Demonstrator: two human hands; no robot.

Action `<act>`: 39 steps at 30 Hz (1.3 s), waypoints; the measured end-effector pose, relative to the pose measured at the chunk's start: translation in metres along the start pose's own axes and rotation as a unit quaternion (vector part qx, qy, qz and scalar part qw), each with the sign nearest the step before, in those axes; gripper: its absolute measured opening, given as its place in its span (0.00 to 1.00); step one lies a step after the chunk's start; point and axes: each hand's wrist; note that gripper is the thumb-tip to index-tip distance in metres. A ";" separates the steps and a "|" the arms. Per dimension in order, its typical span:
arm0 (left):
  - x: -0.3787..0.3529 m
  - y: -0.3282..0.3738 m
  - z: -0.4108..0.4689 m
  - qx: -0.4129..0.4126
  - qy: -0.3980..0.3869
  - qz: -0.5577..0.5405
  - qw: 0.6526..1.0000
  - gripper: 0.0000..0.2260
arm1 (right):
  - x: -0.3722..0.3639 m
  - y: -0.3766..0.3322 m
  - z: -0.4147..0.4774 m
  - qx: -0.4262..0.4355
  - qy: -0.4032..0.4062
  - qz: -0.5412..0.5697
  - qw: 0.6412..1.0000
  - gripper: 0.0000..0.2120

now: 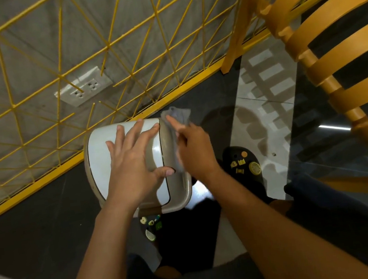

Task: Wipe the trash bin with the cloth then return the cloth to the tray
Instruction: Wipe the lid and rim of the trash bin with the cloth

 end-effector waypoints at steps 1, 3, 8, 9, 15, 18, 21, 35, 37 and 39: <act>0.000 0.000 0.000 -0.001 0.001 -0.002 1.000 0.40 | 0.003 -0.002 0.009 -0.004 -0.019 0.004 1.000 0.22; 0.000 0.000 0.000 0.002 0.004 -0.007 1.000 0.40 | 0.006 -0.003 0.015 -0.002 -0.039 0.016 0.999 0.22; 0.000 0.001 0.001 0.006 0.005 -0.003 1.000 0.41 | -0.005 0.005 -0.024 0.018 0.021 0.044 0.999 0.21; 0.000 0.001 0.001 0.007 0.005 0.000 1.000 0.41 | -0.006 0.005 -0.028 0.020 0.031 0.043 0.998 0.21; -0.001 -0.001 0.002 0.000 0.001 0.006 1.000 0.40 | 0.006 -0.006 0.022 0.034 -0.051 -0.070 0.996 0.23; 0.000 0.000 0.002 0.005 0.001 0.002 1.000 0.40 | 0.009 -0.009 0.028 0.025 -0.074 -0.079 0.994 0.23; -0.001 0.002 0.003 0.012 0.004 -0.002 1.000 0.41 | 0.010 -0.004 0.004 0.030 -0.046 -0.040 0.998 0.22; 0.000 -0.001 0.003 0.010 0.000 -0.013 1.000 0.40 | 0.023 0.031 0.002 -0.173 0.040 0.151 0.972 0.13; 0.000 0.000 0.003 0.010 0.000 -0.012 1.000 0.40 | 0.016 0.039 -0.013 -0.214 0.015 0.191 0.958 0.15; -0.001 0.000 0.003 0.013 0.004 -0.012 1.000 0.40 | 0.005 0.044 -0.025 -0.220 -0.003 0.187 0.957 0.15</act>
Point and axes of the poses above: each hand's wrist, its own z-axis towards the middle knuckle, its own x-axis out of the back of the hand, y = z × x
